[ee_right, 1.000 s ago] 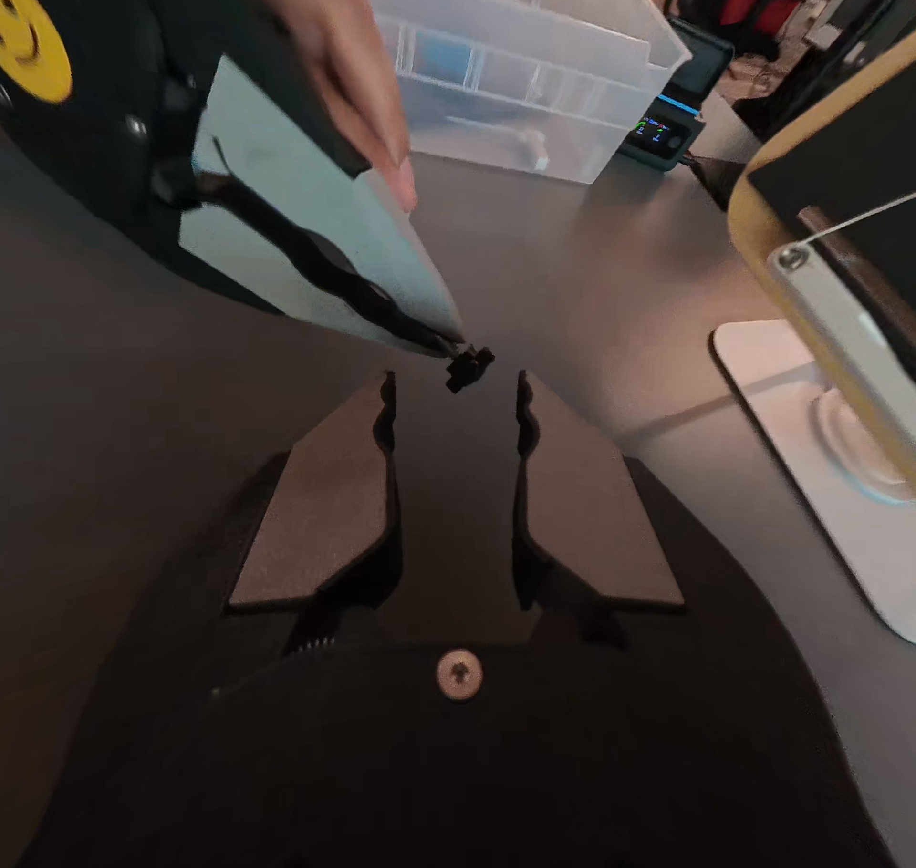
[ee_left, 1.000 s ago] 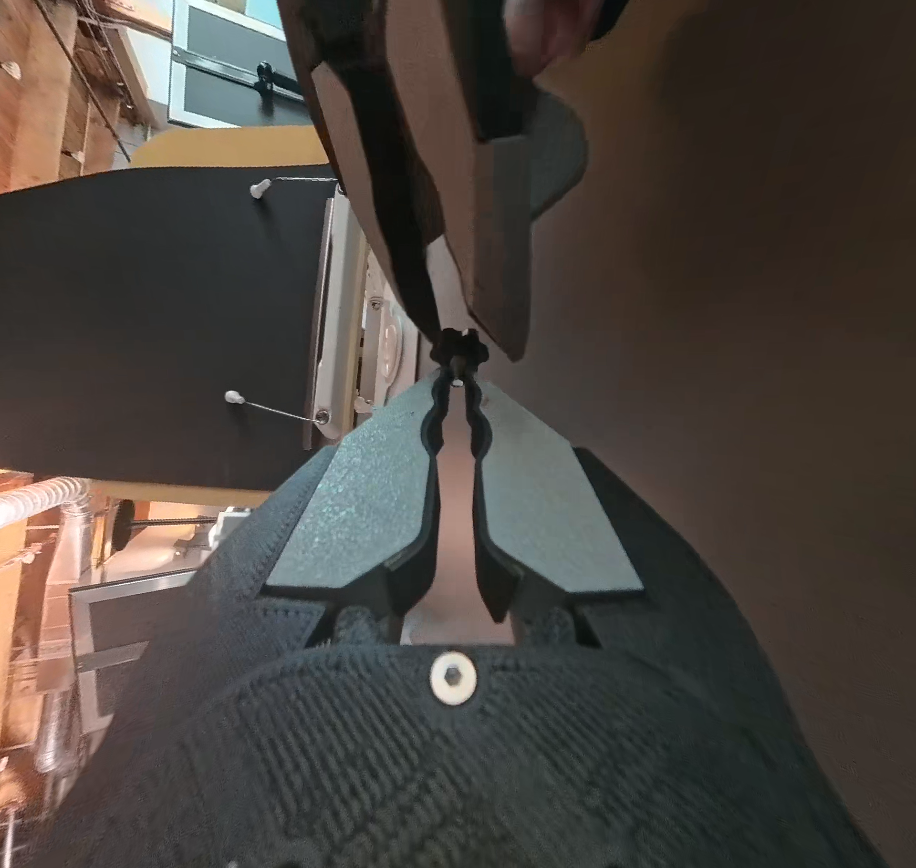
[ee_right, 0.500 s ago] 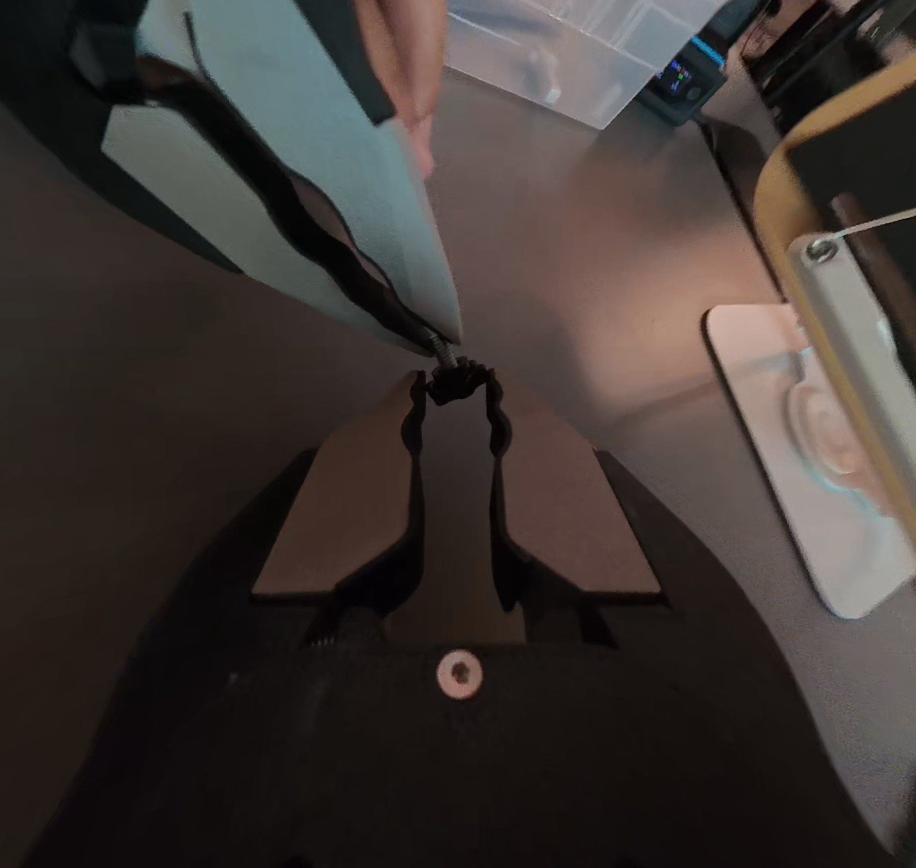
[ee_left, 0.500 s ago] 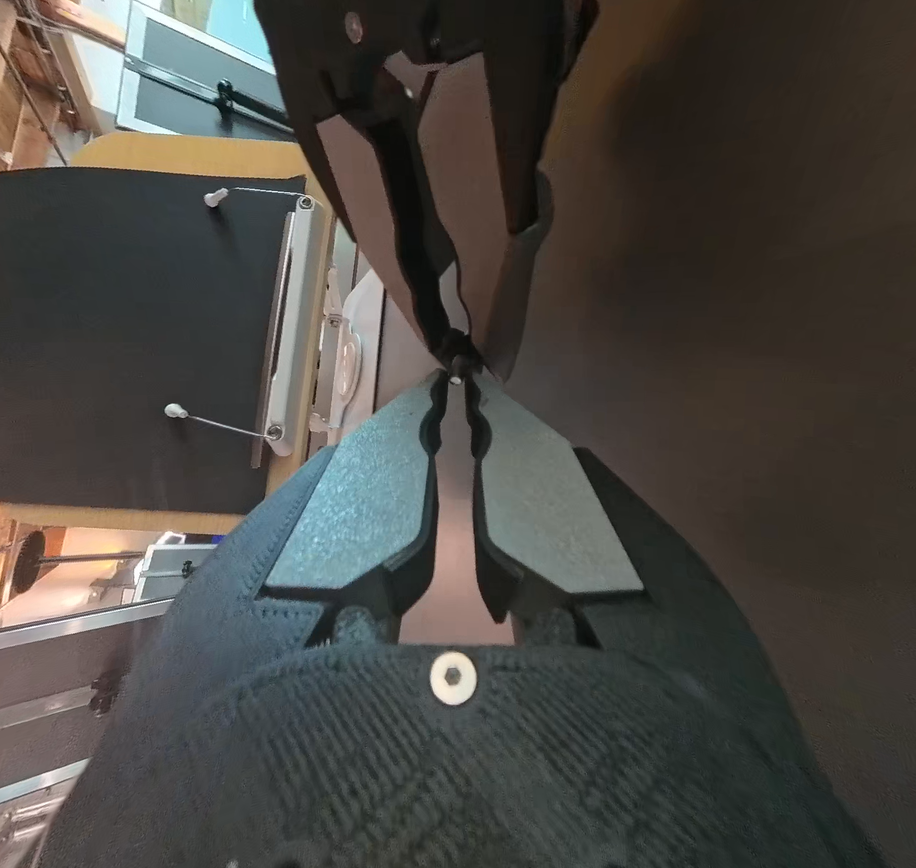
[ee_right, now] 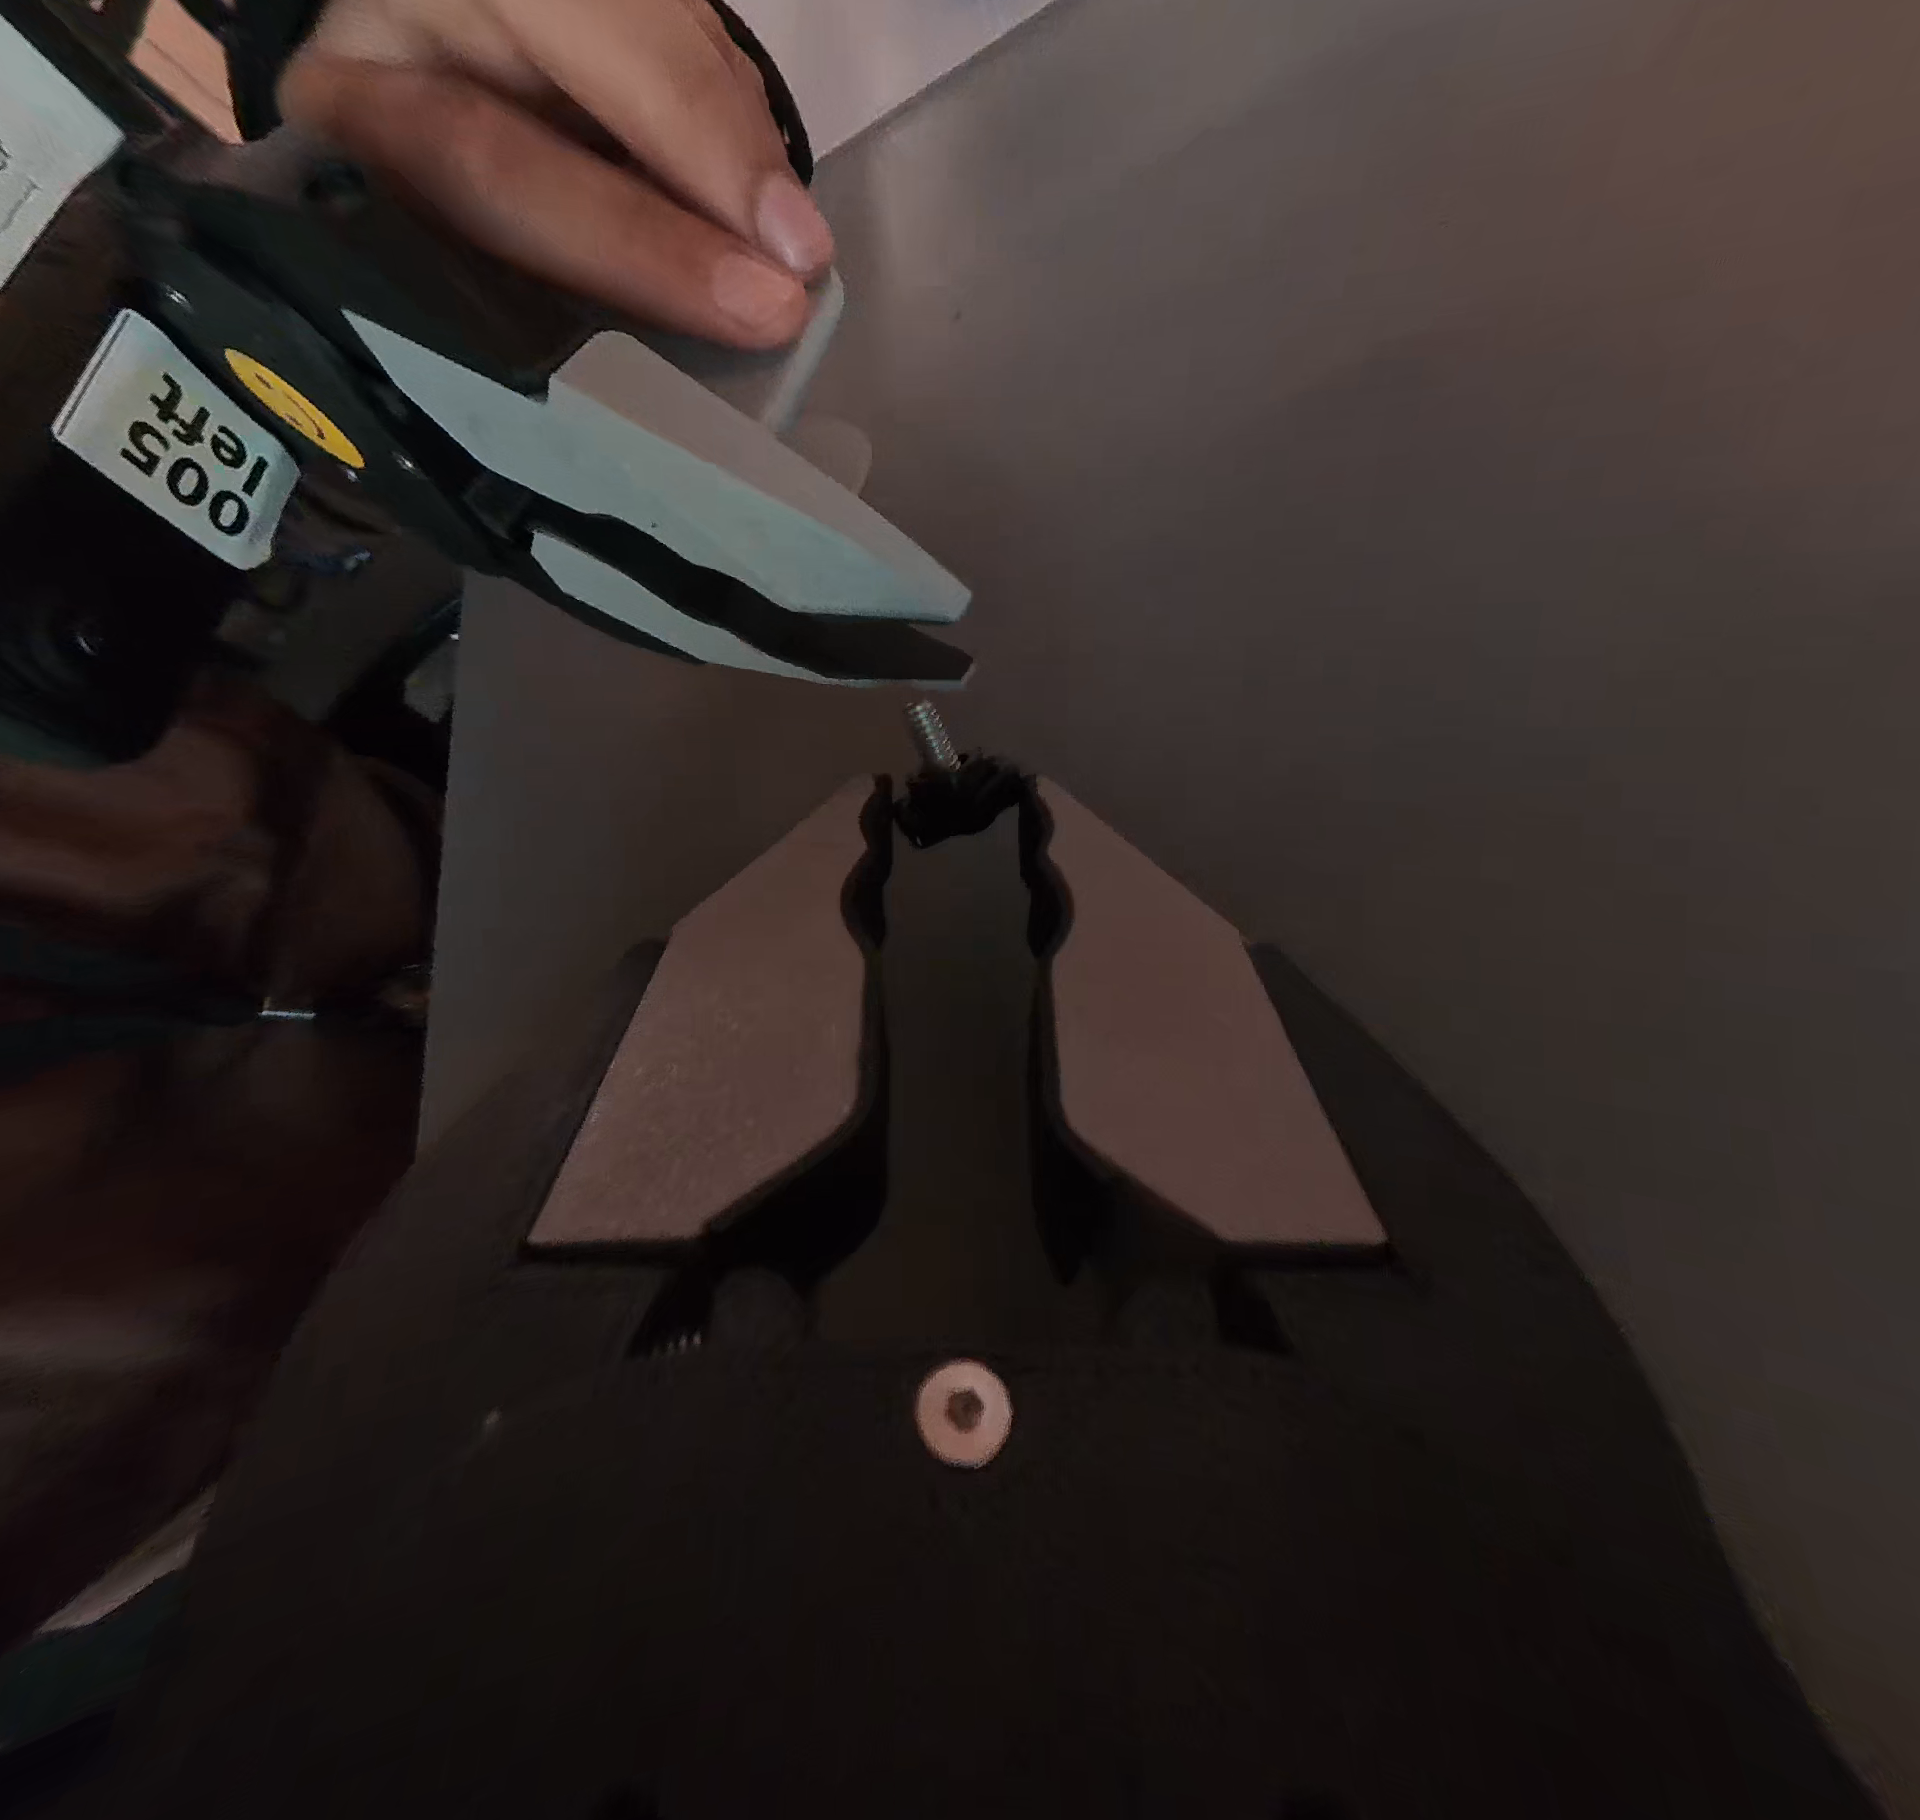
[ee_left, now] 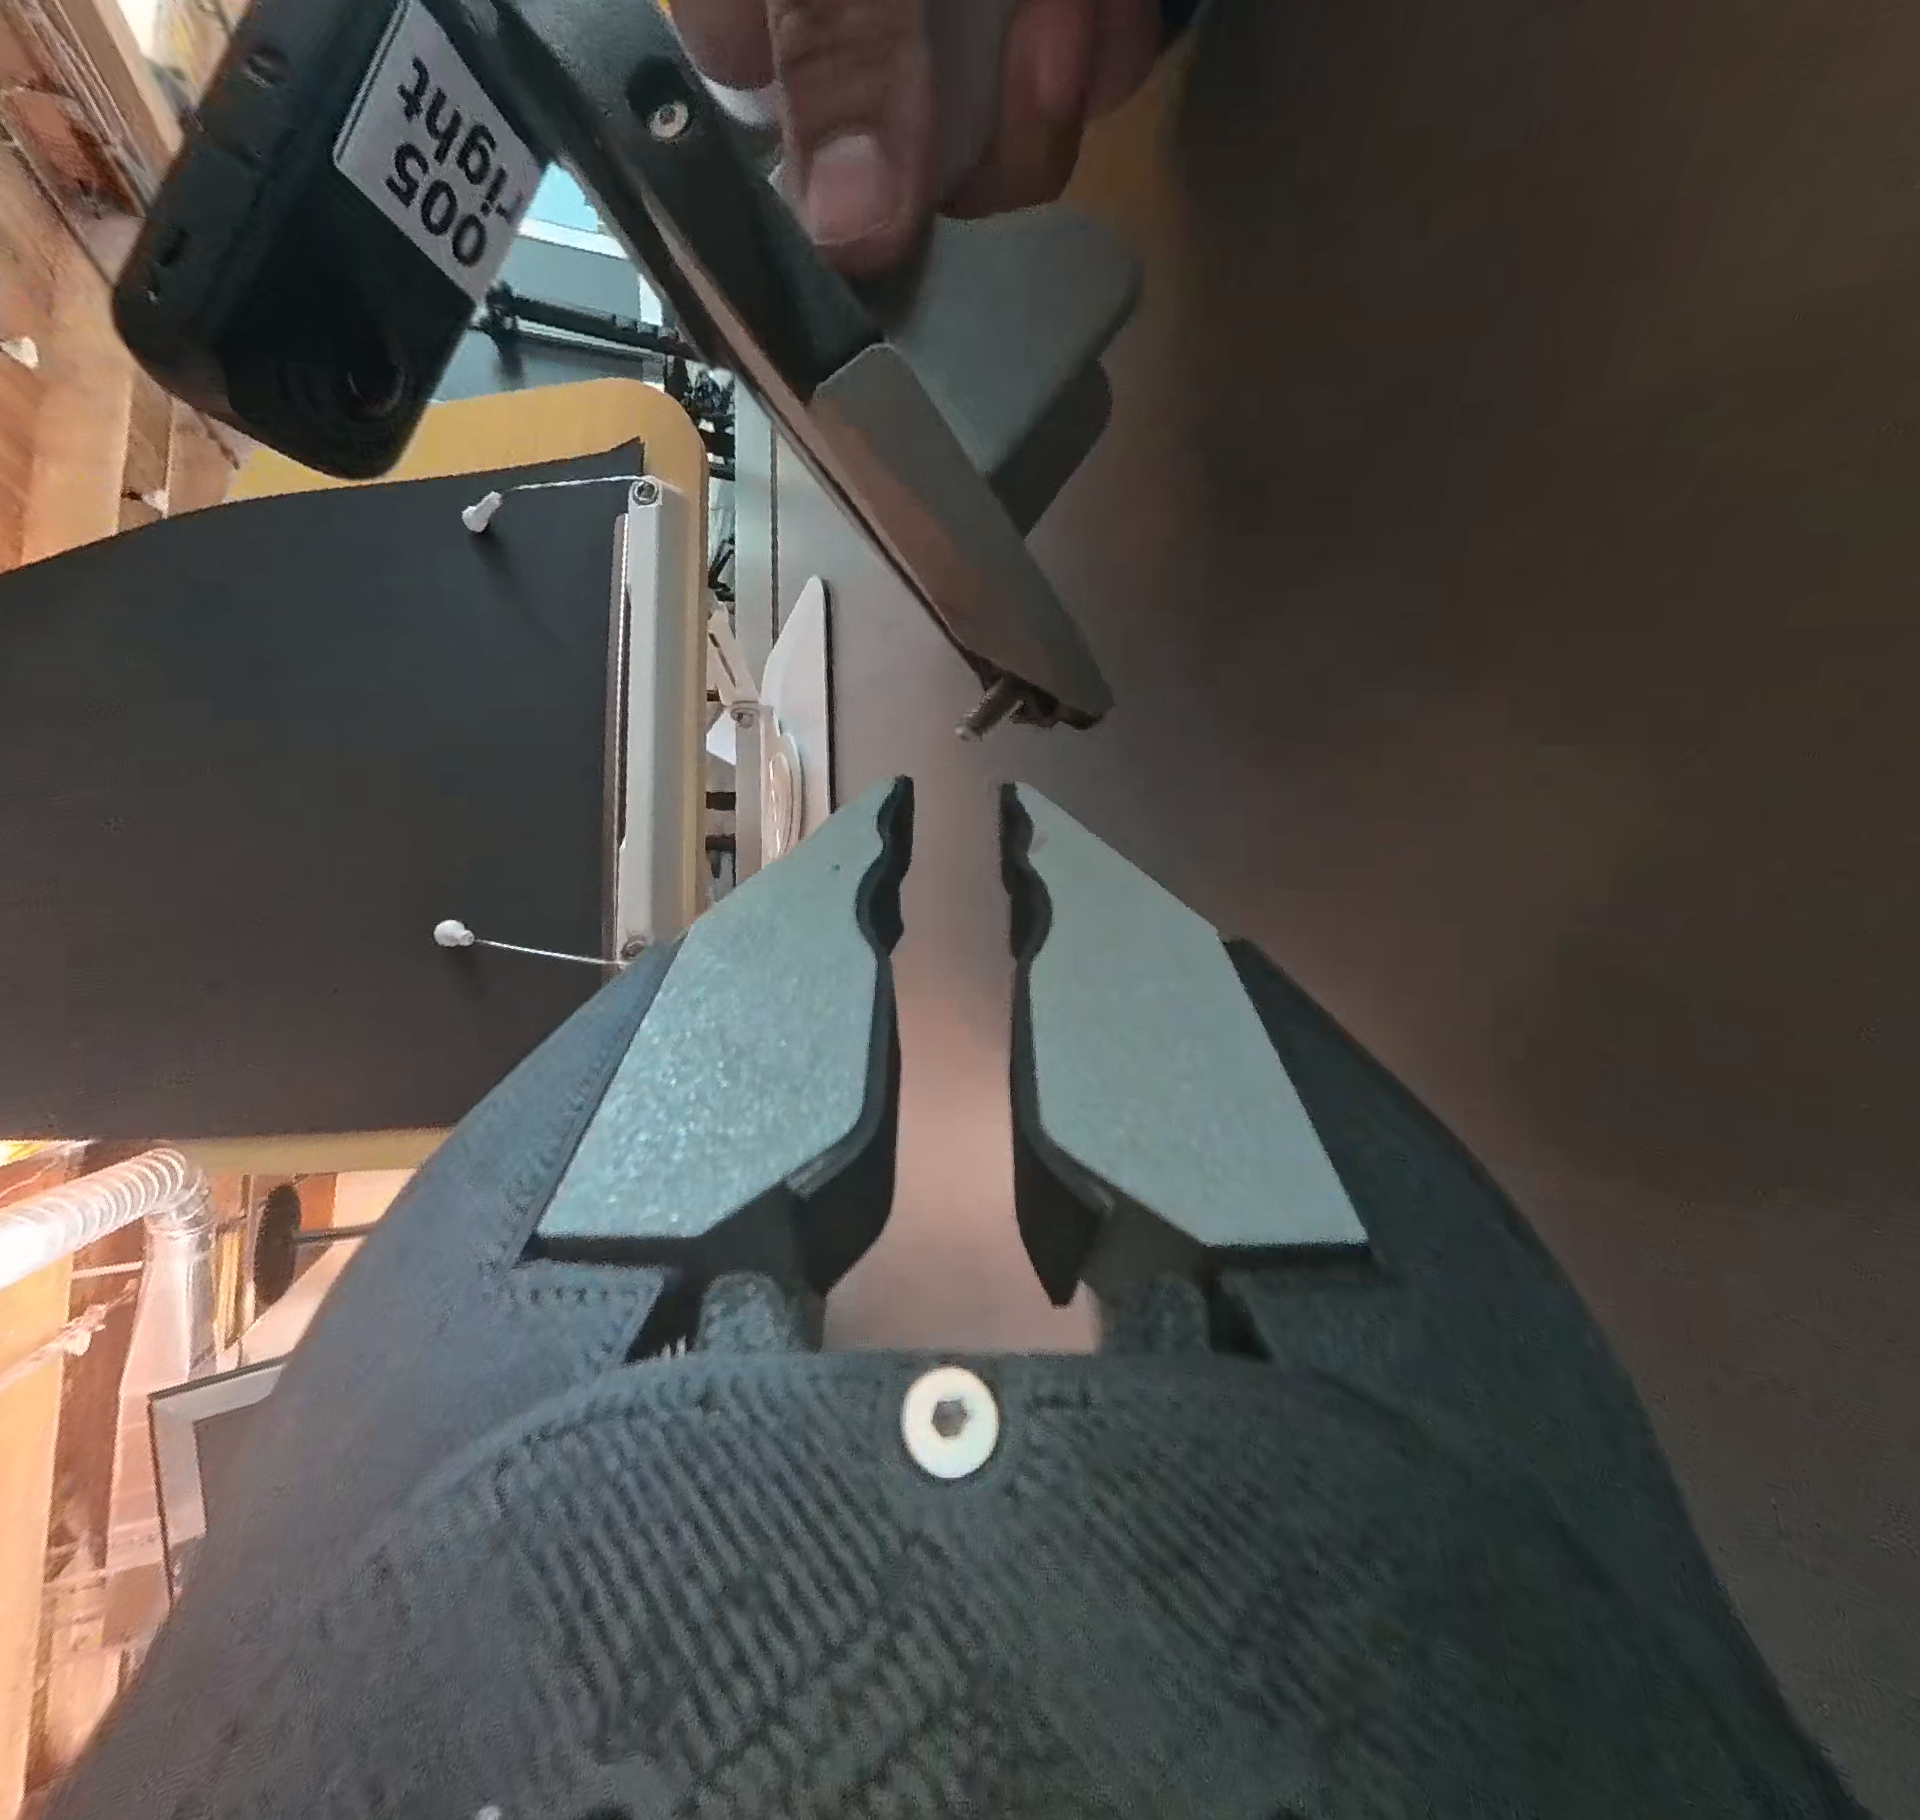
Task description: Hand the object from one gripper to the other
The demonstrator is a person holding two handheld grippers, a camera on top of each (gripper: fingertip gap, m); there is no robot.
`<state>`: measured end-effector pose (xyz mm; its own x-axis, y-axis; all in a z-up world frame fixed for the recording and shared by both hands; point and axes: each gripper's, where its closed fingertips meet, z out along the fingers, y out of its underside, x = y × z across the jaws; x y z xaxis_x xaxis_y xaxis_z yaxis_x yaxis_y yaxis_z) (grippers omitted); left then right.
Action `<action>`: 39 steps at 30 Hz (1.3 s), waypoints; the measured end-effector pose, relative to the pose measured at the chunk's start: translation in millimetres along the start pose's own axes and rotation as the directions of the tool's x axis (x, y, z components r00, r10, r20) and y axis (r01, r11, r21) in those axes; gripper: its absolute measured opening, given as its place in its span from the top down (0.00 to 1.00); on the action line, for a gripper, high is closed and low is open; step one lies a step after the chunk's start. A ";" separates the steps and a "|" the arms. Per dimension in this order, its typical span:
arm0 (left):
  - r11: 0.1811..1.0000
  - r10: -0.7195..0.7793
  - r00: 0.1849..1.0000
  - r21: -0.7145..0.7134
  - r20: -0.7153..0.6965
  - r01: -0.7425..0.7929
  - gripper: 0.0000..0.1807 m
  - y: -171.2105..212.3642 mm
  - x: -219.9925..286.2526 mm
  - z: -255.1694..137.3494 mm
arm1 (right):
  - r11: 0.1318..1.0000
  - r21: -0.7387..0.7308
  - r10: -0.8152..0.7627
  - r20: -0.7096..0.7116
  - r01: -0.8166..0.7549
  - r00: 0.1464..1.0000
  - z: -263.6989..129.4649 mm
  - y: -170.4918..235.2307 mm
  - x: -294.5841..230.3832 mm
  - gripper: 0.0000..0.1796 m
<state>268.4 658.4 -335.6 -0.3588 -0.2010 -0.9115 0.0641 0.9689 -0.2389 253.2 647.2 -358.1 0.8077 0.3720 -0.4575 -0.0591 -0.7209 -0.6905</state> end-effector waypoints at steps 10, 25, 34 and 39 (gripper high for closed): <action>0.982 0.186 0.982 0.010 0.014 -0.186 0.90 -11.8 12.8 1.8 | 0.993 -0.095 0.076 0.086 -0.068 0.993 0.8 15.1 -9.9 0.88; 0.982 -0.142 0.986 0.113 -0.082 0.151 0.99 -23.0 5.4 0.1 | 0.996 0.054 0.056 0.157 -0.066 0.986 -17.9 -13.2 -18.2 0.84; 0.644 -0.620 0.670 0.223 -0.410 0.732 0.99 -30.5 -19.3 -19.9 | 0.888 0.276 -0.367 -0.051 0.366 0.929 -54.3 -49.2 -41.8 0.75; 0.457 -0.697 0.455 0.147 -0.554 0.877 0.99 -32.5 -22.4 -25.3 | 0.827 0.172 -0.510 -0.170 0.535 0.843 -41.1 -43.3 -49.6 0.77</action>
<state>250.8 635.1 -299.0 -0.7240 -0.6869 -0.0630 -0.1491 0.2450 -0.9580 239.8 635.9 -282.5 0.8110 0.5817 0.0621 0.2826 -0.2965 -0.9123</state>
